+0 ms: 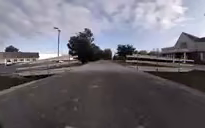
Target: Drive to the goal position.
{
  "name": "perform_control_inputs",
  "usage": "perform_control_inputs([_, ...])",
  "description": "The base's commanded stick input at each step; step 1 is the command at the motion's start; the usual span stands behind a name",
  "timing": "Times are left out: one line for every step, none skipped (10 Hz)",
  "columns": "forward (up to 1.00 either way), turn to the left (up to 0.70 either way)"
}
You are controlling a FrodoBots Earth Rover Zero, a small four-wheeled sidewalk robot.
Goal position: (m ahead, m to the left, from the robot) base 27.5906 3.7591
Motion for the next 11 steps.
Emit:
perform_control_inputs([0.70, 0.00])
perform_control_inputs([0.70, 0.00])
perform_control_inputs([0.70, 0.00])
perform_control_inputs([0.70, 0.00])
perform_control_inputs([0.70, 0.00])
perform_control_inputs([0.70, -0.12])
perform_control_inputs([0.70, -0.35])
perform_control_inputs([0.70, -0.35])
perform_control_inputs([0.70, -0.35])
perform_control_inputs([0.70, -0.35])
perform_control_inputs([0.70, -0.30])
